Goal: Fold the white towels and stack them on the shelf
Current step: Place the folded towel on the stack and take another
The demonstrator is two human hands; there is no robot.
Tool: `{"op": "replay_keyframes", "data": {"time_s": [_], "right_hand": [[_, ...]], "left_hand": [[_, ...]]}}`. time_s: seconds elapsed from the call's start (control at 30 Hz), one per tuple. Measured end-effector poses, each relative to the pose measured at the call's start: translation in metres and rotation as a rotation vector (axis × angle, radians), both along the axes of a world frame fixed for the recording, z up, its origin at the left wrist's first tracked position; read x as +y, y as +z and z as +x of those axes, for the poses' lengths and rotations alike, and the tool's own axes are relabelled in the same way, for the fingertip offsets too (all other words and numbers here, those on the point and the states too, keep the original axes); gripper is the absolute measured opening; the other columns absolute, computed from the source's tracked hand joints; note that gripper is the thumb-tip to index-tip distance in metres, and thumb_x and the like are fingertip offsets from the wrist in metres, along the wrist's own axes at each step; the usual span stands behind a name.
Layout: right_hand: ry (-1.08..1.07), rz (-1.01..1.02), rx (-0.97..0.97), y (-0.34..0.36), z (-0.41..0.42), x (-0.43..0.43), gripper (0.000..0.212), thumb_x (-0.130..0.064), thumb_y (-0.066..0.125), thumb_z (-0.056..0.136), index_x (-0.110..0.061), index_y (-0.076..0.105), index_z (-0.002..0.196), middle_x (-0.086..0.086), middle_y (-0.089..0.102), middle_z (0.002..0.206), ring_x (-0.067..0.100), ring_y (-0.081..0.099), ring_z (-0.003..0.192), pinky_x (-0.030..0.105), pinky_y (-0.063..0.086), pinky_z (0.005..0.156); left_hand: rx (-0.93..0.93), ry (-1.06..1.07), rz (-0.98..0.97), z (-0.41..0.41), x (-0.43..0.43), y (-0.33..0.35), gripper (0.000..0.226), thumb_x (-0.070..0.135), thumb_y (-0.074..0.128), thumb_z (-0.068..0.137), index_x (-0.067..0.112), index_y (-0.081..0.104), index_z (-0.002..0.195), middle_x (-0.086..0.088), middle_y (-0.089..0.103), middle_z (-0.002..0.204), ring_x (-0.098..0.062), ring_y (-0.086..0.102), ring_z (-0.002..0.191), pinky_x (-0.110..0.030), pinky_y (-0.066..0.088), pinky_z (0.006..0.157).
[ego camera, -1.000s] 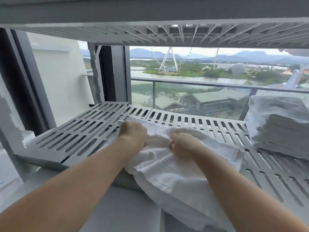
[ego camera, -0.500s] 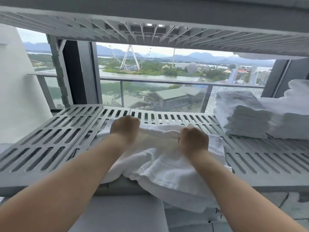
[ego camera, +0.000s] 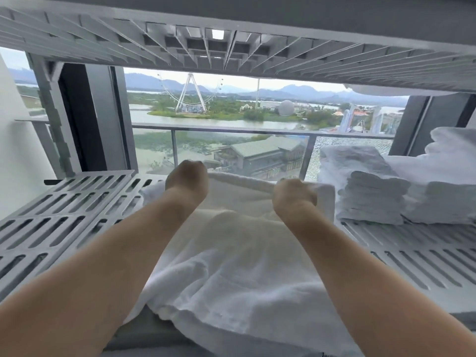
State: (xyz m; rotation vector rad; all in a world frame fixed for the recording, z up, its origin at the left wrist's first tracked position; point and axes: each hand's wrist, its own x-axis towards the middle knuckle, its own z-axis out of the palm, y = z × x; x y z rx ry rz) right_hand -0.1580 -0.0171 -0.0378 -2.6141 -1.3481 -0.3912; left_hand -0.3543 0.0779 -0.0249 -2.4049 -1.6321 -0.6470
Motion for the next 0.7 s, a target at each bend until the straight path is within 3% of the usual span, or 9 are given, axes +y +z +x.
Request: {"op": "replay_keyframes", "data": {"time_s": [0.03,0.07,0.13,0.17,0.2,0.27,0.33,0.47,0.7], "right_hand": [[0.038,0.031,0.042,-0.002,0.009,0.012,0.044,-0.007,0.045,0.093,-0.013,0.055,0.136,0.014,0.060,0.132,0.034,0.060,0.120,0.042,0.051,0.082],[0.098,0.058,0.118,-0.008,0.021,0.025,0.051,-0.010,0.043,0.095,-0.015,0.044,0.146,0.016,0.055,0.139,0.035,0.057,0.124,0.044,0.050,0.089],[0.222,0.043,0.344,-0.028,0.044,0.046,0.072,-0.025,0.045,0.098,-0.023,0.008,0.159,0.015,0.035,0.155,0.034,0.042,0.139,0.045,0.042,0.108],[0.241,-0.014,0.411,-0.041,0.055,0.053,0.082,-0.035,0.048,0.098,-0.026,-0.006,0.159,0.013,0.025,0.161,0.032,0.032,0.145,0.045,0.034,0.115],[0.226,-0.077,0.428,-0.055,0.067,0.060,0.086,-0.046,0.047,0.097,-0.028,-0.010,0.159,0.011,0.019,0.165,0.031,0.024,0.149,0.045,0.027,0.119],[0.179,-0.118,0.407,-0.078,0.088,0.074,0.083,-0.060,0.040,0.094,-0.024,0.006,0.160,0.009,0.020,0.165,0.028,0.019,0.151,0.046,0.018,0.122],[0.184,-0.113,0.367,-0.089,0.100,0.088,0.076,-0.059,0.035,0.092,-0.020,0.026,0.156,0.010,0.028,0.162,0.027,0.023,0.150,0.047,0.018,0.121],[0.207,-0.125,0.348,-0.089,0.104,0.109,0.074,-0.057,0.031,0.093,-0.015,0.031,0.154,0.013,0.030,0.161,0.029,0.025,0.149,0.050,0.018,0.121],[0.294,-0.015,0.323,-0.084,0.104,0.107,0.057,-0.049,0.032,0.098,-0.013,0.053,0.138,0.016,0.049,0.146,0.030,0.041,0.137,0.048,0.028,0.116]], "left_hand": [[-0.012,-0.031,-0.033,0.007,0.011,-0.005,0.049,0.004,0.047,0.090,0.006,0.051,0.138,-0.025,0.045,0.140,-0.039,0.052,0.127,-0.043,0.049,0.095],[-0.008,-0.063,-0.087,0.014,0.020,-0.014,0.065,0.009,0.048,0.094,0.013,0.028,0.155,-0.025,0.018,0.159,-0.038,0.038,0.140,-0.044,0.043,0.105],[0.053,-0.097,-0.147,0.026,0.037,-0.040,0.086,0.019,0.048,0.100,0.027,-0.013,0.159,-0.017,-0.031,0.160,-0.037,0.022,0.149,-0.041,0.044,0.102],[0.090,-0.098,-0.128,0.030,0.044,-0.054,0.087,0.023,0.047,0.101,0.027,-0.021,0.156,-0.017,-0.038,0.157,-0.038,0.020,0.150,-0.039,0.047,0.096],[0.129,-0.094,-0.109,0.030,0.053,-0.067,0.087,0.028,0.046,0.102,0.025,-0.022,0.156,-0.018,-0.039,0.156,-0.039,0.017,0.151,-0.038,0.048,0.094],[0.131,-0.082,-0.166,0.026,0.068,-0.082,0.084,0.039,0.045,0.102,0.026,-0.016,0.158,-0.009,-0.034,0.160,-0.035,0.012,0.152,-0.044,0.044,0.106],[0.071,-0.077,-0.279,0.016,0.077,-0.089,0.074,0.044,0.044,0.102,0.029,0.000,0.160,-0.002,-0.021,0.165,-0.030,0.012,0.153,-0.048,0.031,0.118],[0.079,-0.061,-0.348,0.013,0.086,-0.099,0.061,0.047,0.032,0.104,0.021,0.022,0.158,-0.008,0.014,0.167,-0.027,0.011,0.154,-0.044,0.014,0.124],[0.145,0.176,-0.387,0.017,0.075,-0.098,0.069,0.055,0.016,0.103,0.019,0.005,0.161,-0.003,0.002,0.168,-0.023,0.002,0.155,-0.047,0.002,0.125]]}}
